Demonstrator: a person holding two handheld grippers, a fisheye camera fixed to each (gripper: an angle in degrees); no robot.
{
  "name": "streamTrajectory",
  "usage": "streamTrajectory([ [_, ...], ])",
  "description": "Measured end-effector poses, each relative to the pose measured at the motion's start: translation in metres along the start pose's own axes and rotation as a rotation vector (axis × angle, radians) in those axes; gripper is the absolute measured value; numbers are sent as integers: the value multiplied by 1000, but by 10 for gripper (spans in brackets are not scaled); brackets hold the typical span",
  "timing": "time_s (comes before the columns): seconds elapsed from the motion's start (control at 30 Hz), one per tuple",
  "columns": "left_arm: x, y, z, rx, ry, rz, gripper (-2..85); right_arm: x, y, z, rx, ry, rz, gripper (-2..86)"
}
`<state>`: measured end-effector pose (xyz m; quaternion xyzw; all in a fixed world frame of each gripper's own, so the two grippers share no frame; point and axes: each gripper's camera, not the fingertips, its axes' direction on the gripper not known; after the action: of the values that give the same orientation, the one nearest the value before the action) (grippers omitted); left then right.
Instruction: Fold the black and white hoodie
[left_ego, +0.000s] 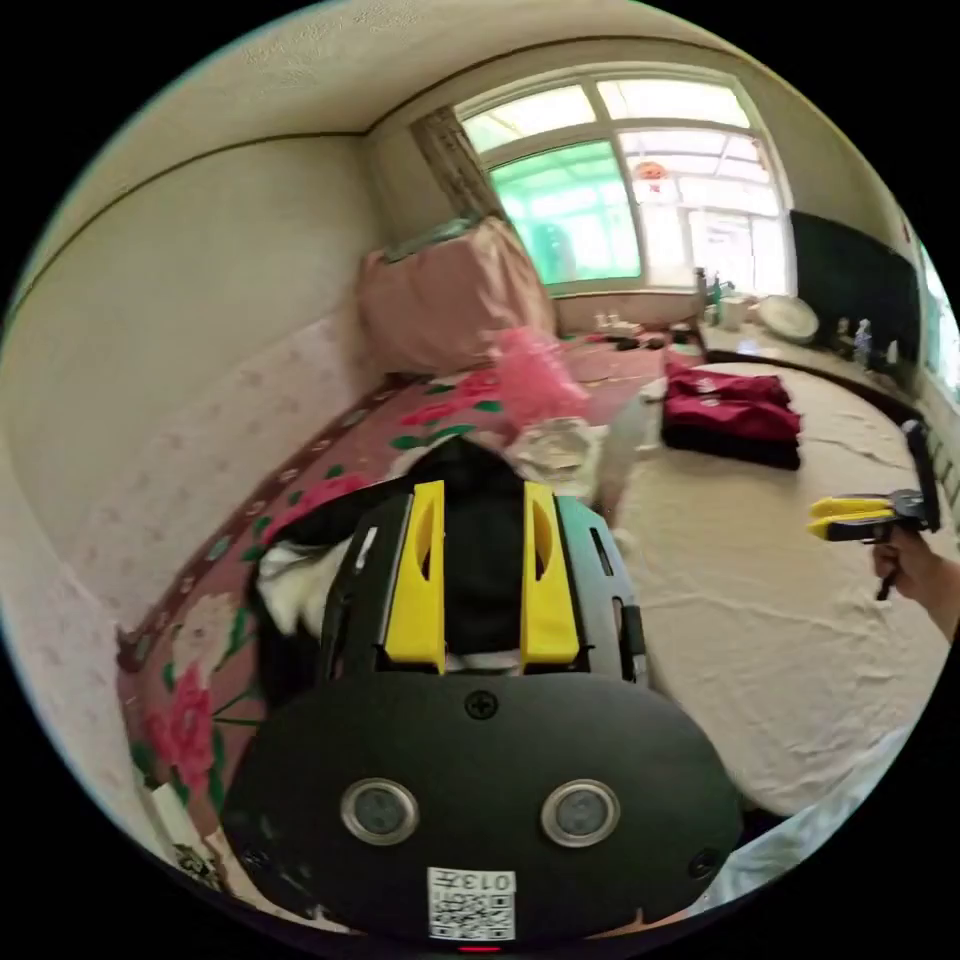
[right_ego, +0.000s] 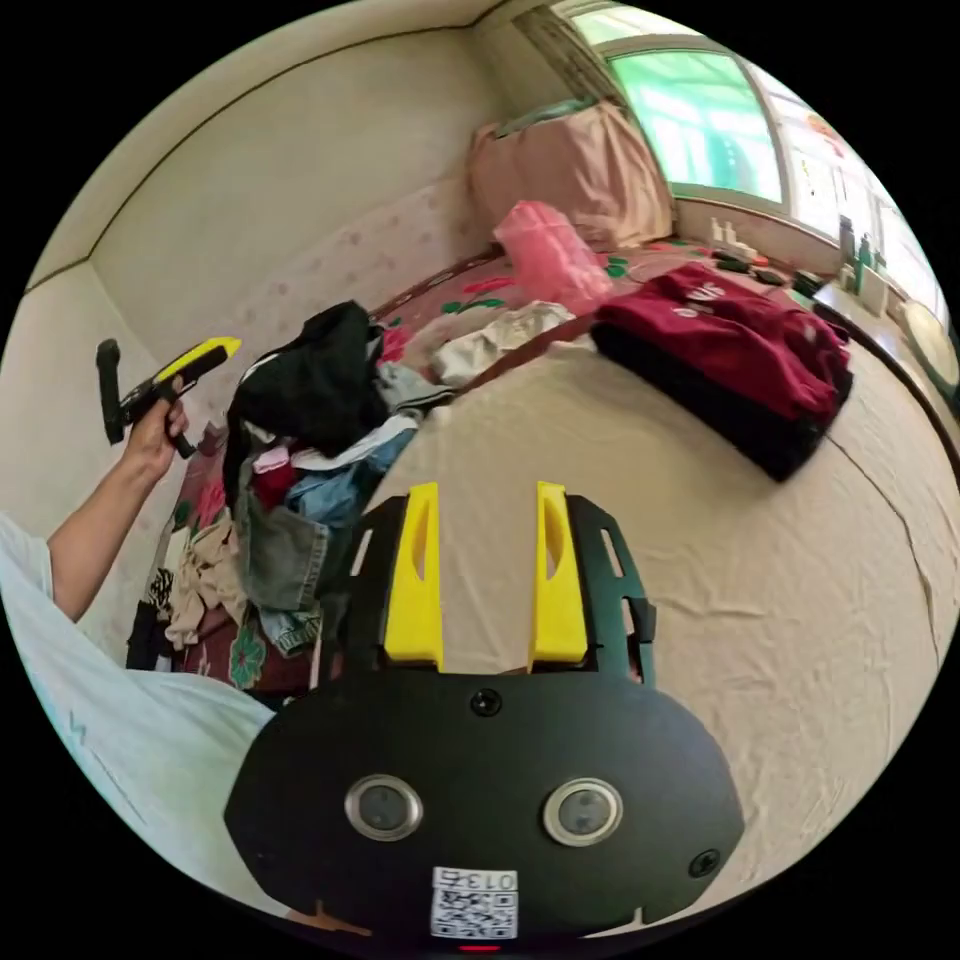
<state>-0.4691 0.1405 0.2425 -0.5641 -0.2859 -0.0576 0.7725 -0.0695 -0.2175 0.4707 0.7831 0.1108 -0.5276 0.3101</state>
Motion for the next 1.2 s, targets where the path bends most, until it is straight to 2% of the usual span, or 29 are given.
streamTrajectory([
  [0.1,-55,38,32,-98,-82,11,169,-50,-5,23,-18,-68,-87,159],
  [0.27,-98,109,108,-273,138,-65,161,-151,-41,71,-52,-166,-277,177],
  [0.33,-115,139,125,-232,262,-160,127,-189,-53,88,-62,-171,-371,185],
  [0.43,-134,162,124,-189,344,-253,61,-247,-65,118,-80,-142,-504,192],
  [0.5,-138,171,118,-179,349,-244,37,-276,-66,140,-123,-105,-568,180],
  [0.6,-149,183,94,-149,354,-211,17,-296,-55,168,-191,37,-651,99],
  [0.63,-156,187,81,-138,345,-204,12,-292,-54,161,-193,46,-622,55],
  [0.7,-175,197,57,-92,342,-237,7,-275,-55,141,-176,25,-548,45],
  [0.77,-200,213,26,21,392,-321,4,-246,-52,95,-42,128,-476,39],
  [0.83,-229,232,-32,222,456,-392,2,-222,-52,54,57,189,-421,36],
  [0.93,-234,237,-112,473,520,-314,3,-200,-46,-20,248,247,-375,34],
  [1.07,-206,227,-181,482,402,-133,8,-230,-6,-105,507,316,-498,30],
  [1.13,-193,230,-181,334,354,-64,21,-253,20,-131,601,327,-571,28],
  [1.2,-197,247,-153,182,264,-108,53,-270,45,-142,652,345,-622,28],
])
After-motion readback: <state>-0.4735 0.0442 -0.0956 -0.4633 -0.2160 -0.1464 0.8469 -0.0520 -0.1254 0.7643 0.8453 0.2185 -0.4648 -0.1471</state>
